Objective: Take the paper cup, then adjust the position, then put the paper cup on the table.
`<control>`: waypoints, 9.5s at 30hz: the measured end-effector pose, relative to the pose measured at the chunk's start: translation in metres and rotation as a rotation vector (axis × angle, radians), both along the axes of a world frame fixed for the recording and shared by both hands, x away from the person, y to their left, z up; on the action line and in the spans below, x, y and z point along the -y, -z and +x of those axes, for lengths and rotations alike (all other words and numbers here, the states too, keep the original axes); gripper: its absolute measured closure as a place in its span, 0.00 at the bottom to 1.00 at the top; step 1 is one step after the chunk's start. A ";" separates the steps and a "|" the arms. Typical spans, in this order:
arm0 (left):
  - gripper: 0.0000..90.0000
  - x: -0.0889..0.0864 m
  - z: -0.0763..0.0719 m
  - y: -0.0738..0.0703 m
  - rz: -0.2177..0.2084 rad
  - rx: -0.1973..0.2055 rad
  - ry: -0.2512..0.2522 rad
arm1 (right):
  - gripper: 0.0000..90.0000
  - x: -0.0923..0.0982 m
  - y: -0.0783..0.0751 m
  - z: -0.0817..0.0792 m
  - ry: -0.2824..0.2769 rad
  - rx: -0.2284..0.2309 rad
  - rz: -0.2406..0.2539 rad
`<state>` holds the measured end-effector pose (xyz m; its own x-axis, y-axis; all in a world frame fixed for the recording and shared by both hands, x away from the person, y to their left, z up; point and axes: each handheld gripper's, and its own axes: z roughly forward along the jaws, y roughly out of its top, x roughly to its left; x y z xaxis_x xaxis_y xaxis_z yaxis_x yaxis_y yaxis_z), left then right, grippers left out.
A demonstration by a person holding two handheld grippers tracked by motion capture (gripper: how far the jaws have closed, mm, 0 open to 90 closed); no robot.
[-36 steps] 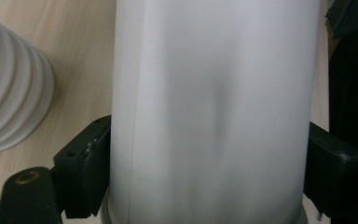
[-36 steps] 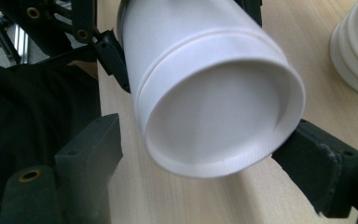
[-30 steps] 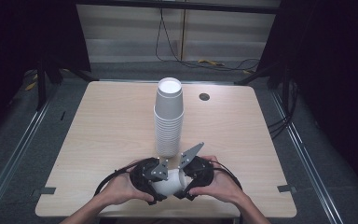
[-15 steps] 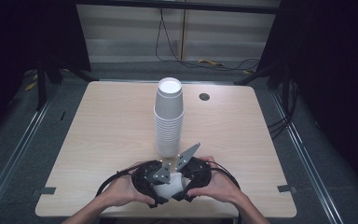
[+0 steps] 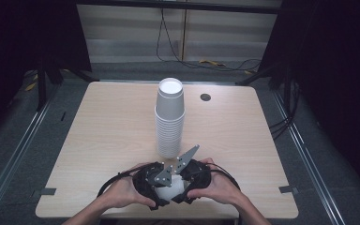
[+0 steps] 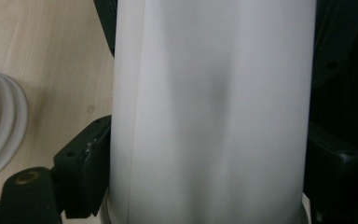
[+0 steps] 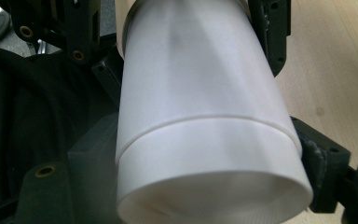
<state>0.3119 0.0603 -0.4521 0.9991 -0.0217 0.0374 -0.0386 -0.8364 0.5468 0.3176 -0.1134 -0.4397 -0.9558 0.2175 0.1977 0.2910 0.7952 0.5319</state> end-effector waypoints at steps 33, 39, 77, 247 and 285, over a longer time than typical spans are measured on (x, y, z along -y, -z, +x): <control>0.15 -0.025 0.012 -0.011 -0.228 0.002 0.026 | 0.25 0.008 -0.011 0.002 0.023 0.030 0.065; 0.17 -0.032 0.016 -0.017 -0.300 -0.043 0.010 | 0.25 0.008 -0.011 0.002 0.019 0.039 0.063; 0.17 -0.069 0.036 -0.025 -0.686 -0.133 -0.257 | 0.24 0.048 -0.008 0.016 0.179 0.037 0.257; 0.09 -0.137 0.094 -0.037 -0.280 0.021 -0.693 | 0.15 0.099 0.026 0.012 0.633 0.248 0.446; 0.06 -0.131 0.133 -0.019 0.028 0.061 -0.763 | 0.15 0.092 0.024 0.005 0.618 0.259 0.407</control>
<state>0.4452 0.1913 -0.4327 0.7334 0.6719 0.1029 0.5259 -0.6568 0.5404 0.3230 -0.2057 -0.4634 -0.7117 0.6833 0.1632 0.4442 0.2577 0.8580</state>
